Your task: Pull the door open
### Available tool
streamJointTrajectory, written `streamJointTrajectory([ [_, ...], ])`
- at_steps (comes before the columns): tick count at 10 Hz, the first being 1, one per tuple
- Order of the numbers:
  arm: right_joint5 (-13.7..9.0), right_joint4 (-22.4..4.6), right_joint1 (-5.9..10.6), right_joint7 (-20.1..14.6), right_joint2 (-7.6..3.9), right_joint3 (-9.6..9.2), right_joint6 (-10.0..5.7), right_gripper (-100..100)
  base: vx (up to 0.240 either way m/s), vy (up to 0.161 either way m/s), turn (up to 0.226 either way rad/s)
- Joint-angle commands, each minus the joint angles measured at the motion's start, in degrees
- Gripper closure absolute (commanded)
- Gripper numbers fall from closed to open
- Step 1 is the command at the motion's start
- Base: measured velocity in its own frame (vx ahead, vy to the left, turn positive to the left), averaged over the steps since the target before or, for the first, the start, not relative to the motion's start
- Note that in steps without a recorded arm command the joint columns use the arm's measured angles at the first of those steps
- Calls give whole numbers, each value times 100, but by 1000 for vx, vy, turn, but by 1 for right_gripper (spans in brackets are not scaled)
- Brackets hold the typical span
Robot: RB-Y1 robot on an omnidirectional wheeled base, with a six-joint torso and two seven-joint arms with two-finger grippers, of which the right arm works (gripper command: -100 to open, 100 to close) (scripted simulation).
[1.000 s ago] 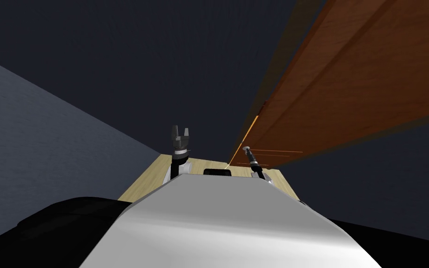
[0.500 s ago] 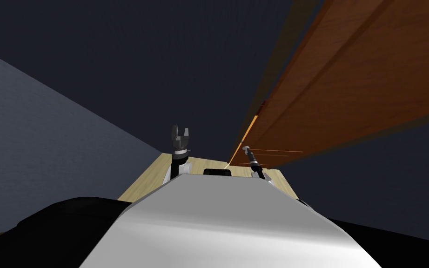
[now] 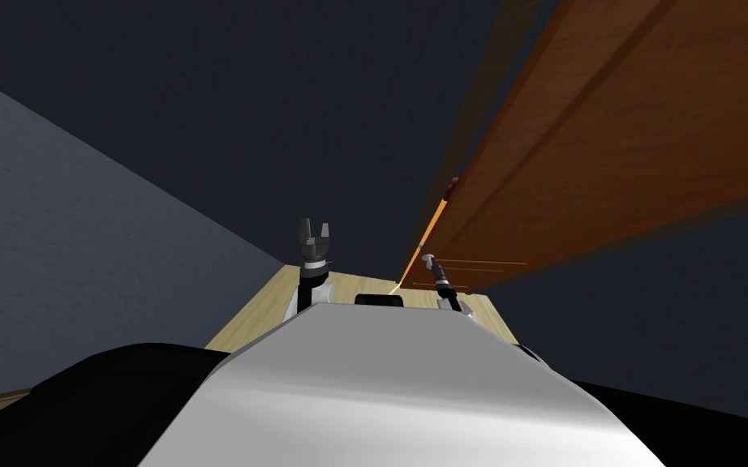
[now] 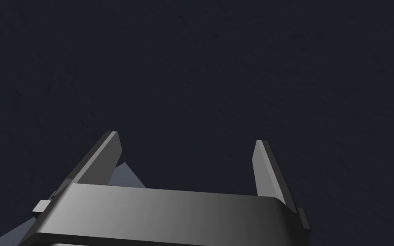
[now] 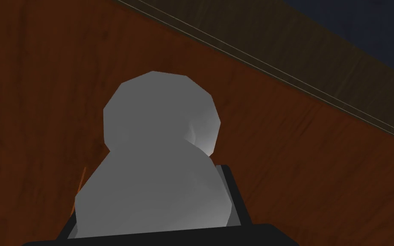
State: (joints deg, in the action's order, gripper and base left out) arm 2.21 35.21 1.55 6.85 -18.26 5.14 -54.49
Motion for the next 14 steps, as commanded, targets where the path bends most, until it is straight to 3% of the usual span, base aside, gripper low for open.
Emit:
streamJointTrajectory([
  [1, -83, 23, -10, -286, 46, -130, -27, 100, -35, -12, 34],
  [14, -725, 36, 38, -1964, -65, -619, 20, 100, -33, -14, 25],
])
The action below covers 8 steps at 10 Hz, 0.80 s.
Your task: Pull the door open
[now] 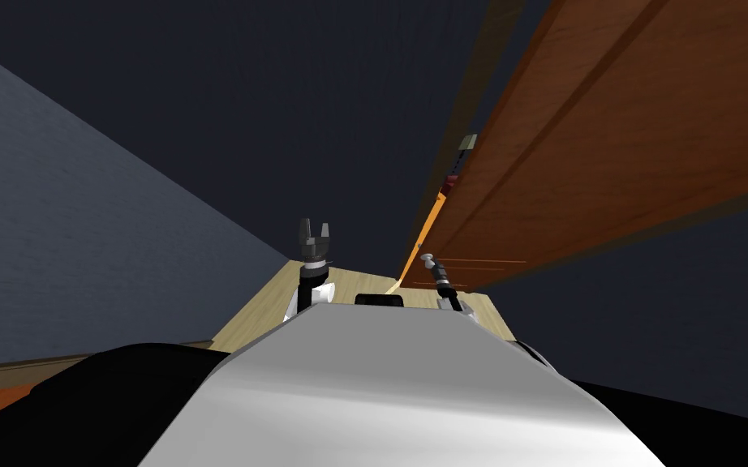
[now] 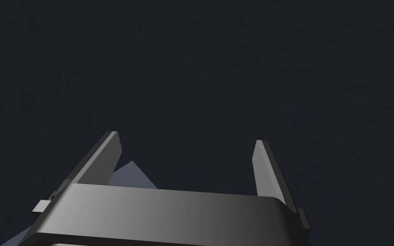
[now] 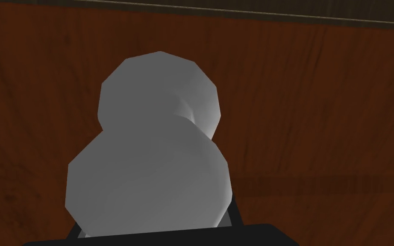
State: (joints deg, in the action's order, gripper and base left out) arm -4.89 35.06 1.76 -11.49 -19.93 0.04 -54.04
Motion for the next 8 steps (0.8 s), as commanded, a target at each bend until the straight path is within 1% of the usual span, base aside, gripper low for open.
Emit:
streamJointTrajectory([
  [1, -108, 53, 24, -286, 87, -180, -18, 100, -57, -22, 60],
  [2, -108, 53, 24, -391, 87, -180, -18, 100, -41, -23, 5],
  [3, -201, 54, 31, -578, 71, -251, -11, 100, -35, -16, 33],
  [4, -201, 54, 31, -630, 71, -251, -11, 100, -28, -13, 20],
  [5, -294, 56, 38, -865, 55, -322, -4, 100, -40, -15, 27],
  [6, -386, 58, 45, -1003, 39, -393, 3, 100, -58, -21, 43],
  [7, -386, 58, 45, -1107, 39, -393, 3, 100, -41, -14, 28],
  [8, -479, 60, 52, -1280, 23, -464, 10, 100, -32, -9, 43],
])
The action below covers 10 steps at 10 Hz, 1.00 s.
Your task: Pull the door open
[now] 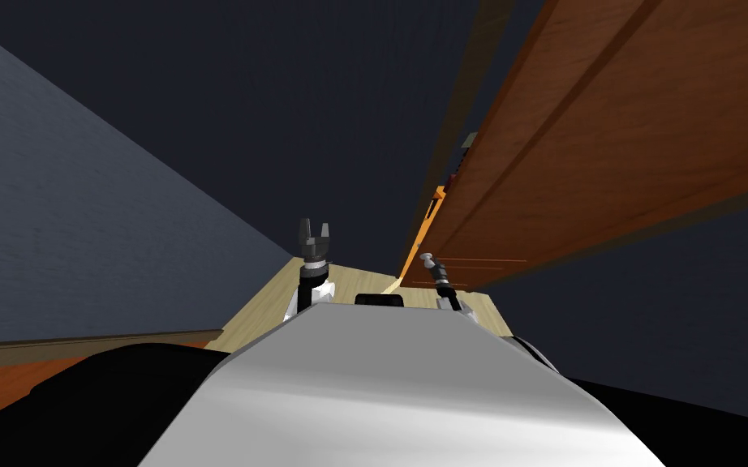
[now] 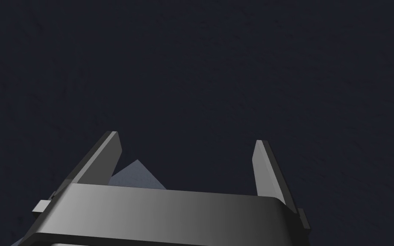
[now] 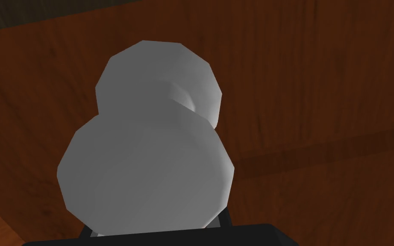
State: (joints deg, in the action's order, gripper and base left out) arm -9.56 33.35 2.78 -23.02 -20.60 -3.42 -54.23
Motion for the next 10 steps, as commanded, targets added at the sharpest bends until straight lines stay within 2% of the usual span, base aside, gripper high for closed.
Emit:
streamJointTrajectory([
  [1, -13, 231, -50, -193, 89, -118, 29, 100, -30, -7, 7],
  [6, -13, 145, -50, -193, 89, -118, 29, 100, -2, -1, -5],
  [7, -105, 232, -43, -432, 73, -189, 36, 100, -26, -11, 17],
  [10, -286, 236, -30, -845, 42, -326, 49, 100, -44, -17, 36],
])
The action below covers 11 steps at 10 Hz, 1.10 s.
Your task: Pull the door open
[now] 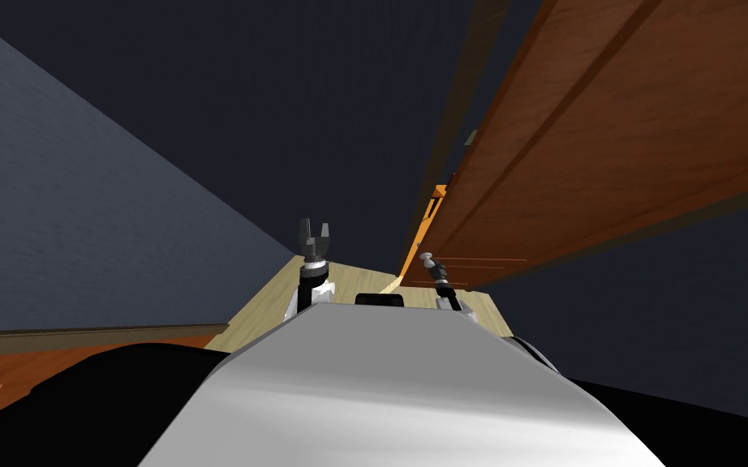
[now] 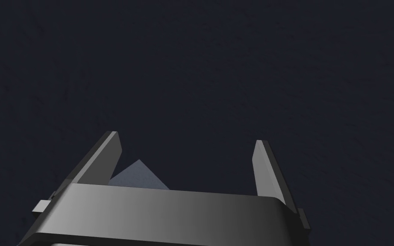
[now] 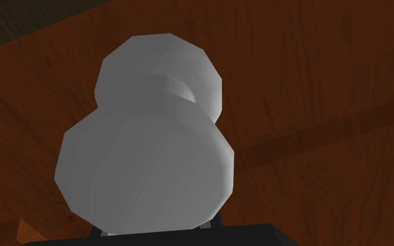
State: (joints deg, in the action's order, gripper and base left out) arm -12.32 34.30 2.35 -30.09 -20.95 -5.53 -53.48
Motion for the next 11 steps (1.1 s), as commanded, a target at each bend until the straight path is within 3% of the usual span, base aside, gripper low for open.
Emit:
streamJointTrajectory([
  [1, -9, 140, 13, -202, 77, -116, -26, 100, -29, -10, 24],
  [2, -9, 140, 13, -202, 77, -116, -26, 100, -5, -9, 2],
  [3, -99, 142, 20, -441, 62, -184, -19, 100, -21, -1, 29],
  [10, -363, 147, 39, -1155, 16, -386, 0, 100, -31, -12, 25],
  [11, -363, -14, 39, -1155, 16, -386, 0, 100, -9, -2, 9],
])
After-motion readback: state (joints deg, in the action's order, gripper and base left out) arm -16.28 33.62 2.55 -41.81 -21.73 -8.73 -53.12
